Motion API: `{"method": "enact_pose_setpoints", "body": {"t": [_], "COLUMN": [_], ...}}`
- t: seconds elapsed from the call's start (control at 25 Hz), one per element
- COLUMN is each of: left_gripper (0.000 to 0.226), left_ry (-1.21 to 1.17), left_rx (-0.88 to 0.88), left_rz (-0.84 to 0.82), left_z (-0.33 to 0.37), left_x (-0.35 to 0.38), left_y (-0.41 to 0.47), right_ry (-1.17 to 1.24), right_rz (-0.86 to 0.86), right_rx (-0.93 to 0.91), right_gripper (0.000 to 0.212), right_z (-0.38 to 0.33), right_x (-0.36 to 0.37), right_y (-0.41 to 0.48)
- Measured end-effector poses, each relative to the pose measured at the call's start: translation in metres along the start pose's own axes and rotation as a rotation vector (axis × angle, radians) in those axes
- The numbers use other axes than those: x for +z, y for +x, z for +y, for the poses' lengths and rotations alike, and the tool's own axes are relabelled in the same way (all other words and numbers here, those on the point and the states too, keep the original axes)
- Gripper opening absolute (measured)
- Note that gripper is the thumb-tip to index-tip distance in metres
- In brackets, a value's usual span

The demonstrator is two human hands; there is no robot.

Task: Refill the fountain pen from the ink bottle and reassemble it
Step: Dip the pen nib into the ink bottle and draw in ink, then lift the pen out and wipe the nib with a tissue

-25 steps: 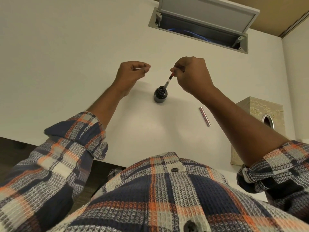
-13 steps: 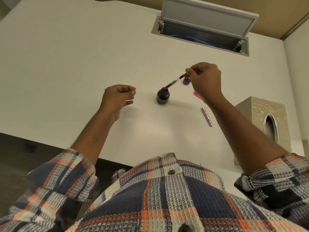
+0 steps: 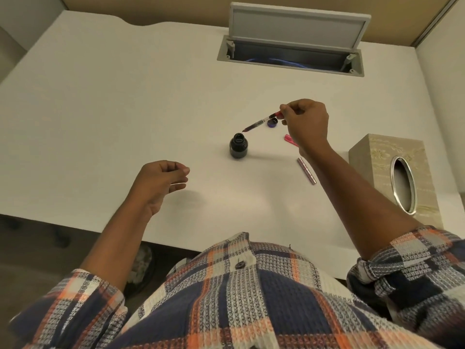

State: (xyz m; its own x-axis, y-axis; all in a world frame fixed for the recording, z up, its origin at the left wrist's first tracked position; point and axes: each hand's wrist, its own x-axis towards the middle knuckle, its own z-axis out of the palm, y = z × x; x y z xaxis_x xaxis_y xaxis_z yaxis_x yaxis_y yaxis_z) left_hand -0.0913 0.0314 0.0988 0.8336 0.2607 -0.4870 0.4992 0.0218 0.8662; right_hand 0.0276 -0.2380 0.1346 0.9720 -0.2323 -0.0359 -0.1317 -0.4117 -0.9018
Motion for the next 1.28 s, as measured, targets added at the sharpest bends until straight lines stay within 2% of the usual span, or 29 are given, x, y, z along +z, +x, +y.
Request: {"method": "enact_pose_setpoints", "body": {"t": [0.12,0.24,0.36,0.48,0.64,0.8,1.04,1.28], "left_gripper": [0.003,0.009,0.014,0.014,0.019,0.010,0.010,0.010], "left_ry": [-0.021,-0.083,-0.269,-0.453,-0.592,-0.614,-0.681,-0.685], "left_rx": [-0.020,-0.031,-0.051,-0.021,0.111,0.208,0.198,0.242], "left_rz": [-0.065,-0.099,-0.106,-0.082,-0.073,-0.118,-0.120,-0.122], "left_z": [-0.002,-0.003,0.003,0.025,0.061,0.079,0.081,0.079], "left_x": [0.019,0.054,0.092,0.122,0.143,0.156,0.167,0.160], "left_y": [-0.013,-0.024,-0.030,-0.031,-0.029,-0.034,-0.037,-0.031], "right_ry": [0.186,0.475,0.727,0.919,1.041,1.107,1.139,1.108], "right_rz": [-0.004,-0.035,-0.103,-0.180,-0.242,-0.235,-0.195,-0.224], "right_rx": [0.158,0.405,0.672,0.809,0.861,0.884,0.894,0.875], "right_gripper": [0.019,0.018,0.010,0.011,0.014,0.012,0.011,0.021], "right_z": [0.006,0.008,0.005,-0.001,-0.018,-0.026,-0.022,-0.026], "right_x": [-0.004,-0.007,-0.011,-0.015,-0.023,-0.034,-0.046,-0.039], "right_y": [-0.008,-0.020,-0.034,-0.045,-0.053,-0.059,-0.068,-0.077]}}
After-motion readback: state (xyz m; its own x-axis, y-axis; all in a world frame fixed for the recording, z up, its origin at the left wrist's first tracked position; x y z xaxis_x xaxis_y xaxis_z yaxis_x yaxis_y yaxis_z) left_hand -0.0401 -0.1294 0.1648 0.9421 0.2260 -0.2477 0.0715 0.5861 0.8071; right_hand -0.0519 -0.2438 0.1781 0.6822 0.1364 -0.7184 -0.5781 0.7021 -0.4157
